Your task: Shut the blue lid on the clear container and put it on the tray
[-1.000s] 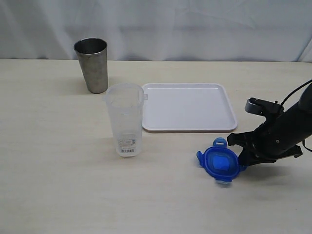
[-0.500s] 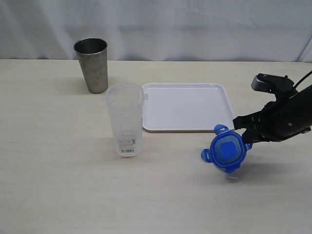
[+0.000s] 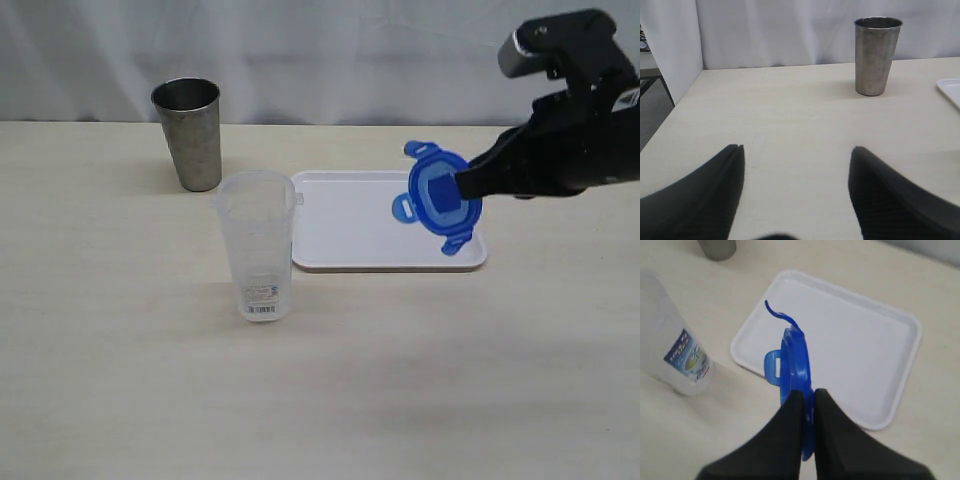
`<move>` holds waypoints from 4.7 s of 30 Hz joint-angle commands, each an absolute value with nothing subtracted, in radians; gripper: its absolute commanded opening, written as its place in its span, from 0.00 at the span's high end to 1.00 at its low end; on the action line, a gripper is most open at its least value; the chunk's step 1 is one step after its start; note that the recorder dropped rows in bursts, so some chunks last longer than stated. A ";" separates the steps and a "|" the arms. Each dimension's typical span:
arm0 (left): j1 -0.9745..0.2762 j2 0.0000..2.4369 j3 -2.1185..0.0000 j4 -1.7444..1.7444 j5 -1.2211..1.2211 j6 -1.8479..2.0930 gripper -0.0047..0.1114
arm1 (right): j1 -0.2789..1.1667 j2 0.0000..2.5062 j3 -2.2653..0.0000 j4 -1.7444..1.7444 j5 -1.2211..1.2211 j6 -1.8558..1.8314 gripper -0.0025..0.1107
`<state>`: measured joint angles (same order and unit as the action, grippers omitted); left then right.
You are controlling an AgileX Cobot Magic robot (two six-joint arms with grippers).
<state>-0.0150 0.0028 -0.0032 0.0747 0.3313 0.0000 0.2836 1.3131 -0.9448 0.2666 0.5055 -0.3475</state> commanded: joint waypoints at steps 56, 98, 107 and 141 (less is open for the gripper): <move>-0.014 0.000 0.000 0.074 0.323 0.000 0.46 | 0.995 1.824 -1.369 -1.597 0.849 0.482 0.94; -0.014 0.000 0.000 0.076 0.323 0.000 0.46 | 0.967 1.769 -1.305 -1.585 0.683 0.661 0.94; -0.014 0.000 0.000 0.076 0.323 0.000 0.46 | 0.975 1.788 -1.302 -1.609 0.782 0.557 0.94; -0.014 0.000 0.000 0.076 0.323 0.000 0.46 | 1.023 1.805 -1.300 -1.606 0.849 0.474 0.94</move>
<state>-0.0150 0.0028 -0.0032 0.0747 0.3352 0.0000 1.0176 1.8068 -1.3011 -1.6077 0.7832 0.5000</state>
